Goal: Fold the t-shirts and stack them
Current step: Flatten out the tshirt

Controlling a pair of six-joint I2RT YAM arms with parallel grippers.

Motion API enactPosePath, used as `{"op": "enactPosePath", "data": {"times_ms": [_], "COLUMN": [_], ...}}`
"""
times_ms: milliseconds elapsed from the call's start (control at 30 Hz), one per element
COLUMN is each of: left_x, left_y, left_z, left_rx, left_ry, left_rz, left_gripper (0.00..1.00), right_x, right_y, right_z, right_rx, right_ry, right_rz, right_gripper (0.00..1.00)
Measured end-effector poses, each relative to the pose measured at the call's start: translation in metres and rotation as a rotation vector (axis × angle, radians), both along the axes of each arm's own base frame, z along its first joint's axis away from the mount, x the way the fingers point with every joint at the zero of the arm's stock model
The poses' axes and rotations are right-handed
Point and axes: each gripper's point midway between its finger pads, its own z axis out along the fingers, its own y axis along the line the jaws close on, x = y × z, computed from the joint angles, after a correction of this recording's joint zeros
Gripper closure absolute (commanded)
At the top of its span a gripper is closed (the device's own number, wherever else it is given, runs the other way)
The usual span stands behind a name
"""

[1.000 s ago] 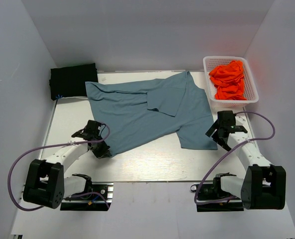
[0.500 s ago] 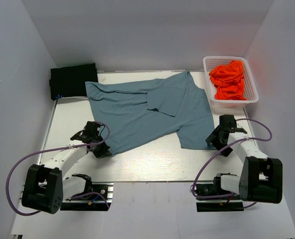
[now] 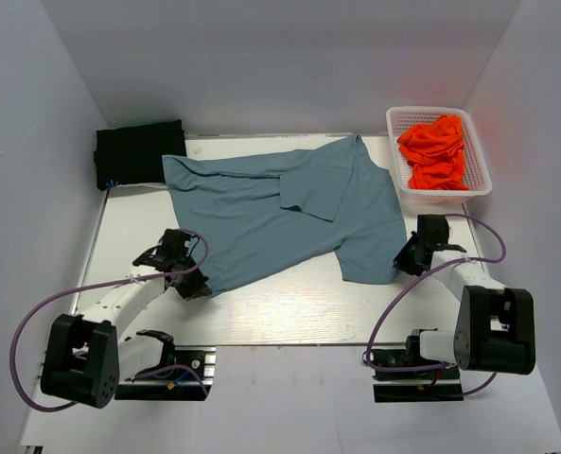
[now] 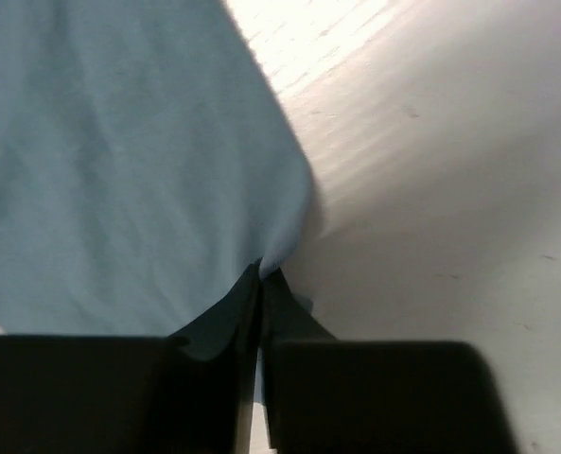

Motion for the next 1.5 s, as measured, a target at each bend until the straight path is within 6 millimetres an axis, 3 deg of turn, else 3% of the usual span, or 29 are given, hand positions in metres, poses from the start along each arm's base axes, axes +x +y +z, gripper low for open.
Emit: {"op": "enactPosePath", "data": {"times_ms": [200, 267, 333, 433, 500, 567, 633, 833, 1000, 1167, 1333, 1500], "left_x": [0.007, 0.017, 0.036, 0.067, 0.084, 0.095, 0.1, 0.094, 0.07, 0.035, -0.008, -0.052], "left_y": [0.001, 0.0, -0.002, -0.005, -0.006, -0.005, -0.003, 0.011, 0.029, 0.041, 0.048, 0.057], "left_z": [0.014, 0.032, 0.063, 0.126, 0.175, 0.223, 0.266, 0.387, 0.473, 0.54, 0.593, 0.628], "left_rx": [0.008, 0.003, 0.0, -0.01, -0.016, -0.02, -0.024, -0.01, 0.002, -0.006, -0.024, -0.041], "left_ry": [-0.035, -0.085, -0.176, -0.361, -0.496, -0.62, -0.726, -1.006, -1.215, -1.386, -1.543, -1.668], "left_rz": [0.001, -0.008, -0.014, -0.021, -0.02, -0.016, -0.009, 0.034, 0.093, 0.12, 0.111, 0.109], "left_gripper": [1.0, 1.0, 1.0, 1.0, 1.0, 1.0, 1.0, 1.0, 1.0, 1.0, 1.0, 1.0], "right_x": [0.001, 0.005, 0.014, 0.046, 0.067, 0.075, 0.072, 0.056, 0.038, -0.003, -0.06, -0.127], "right_y": [0.024, 0.029, 0.031, 0.03, 0.029, 0.027, 0.025, 0.015, 0.007, -0.001, -0.01, -0.017], "right_z": [0.004, 0.018, 0.046, 0.126, 0.201, 0.274, 0.331, 0.442, 0.517, 0.586, 0.629, 0.661], "right_rx": [0.102, 0.116, 0.115, 0.084, 0.054, 0.024, -0.001, -0.069, -0.137, -0.229, -0.323, -0.407], "right_ry": [-0.035, -0.068, -0.127, -0.325, -0.503, -0.666, -0.795, -0.998, -1.131, -1.29, -1.434, -1.581], "right_rz": [0.117, 0.154, 0.18, 0.206, 0.221, 0.223, 0.218, 0.175, 0.151, 0.129, 0.088, 0.04], "right_gripper": [1.0, 1.0, 1.0, 1.0, 1.0, 1.0, 1.0, 1.0, 1.0, 1.0, 1.0, 1.0]}}
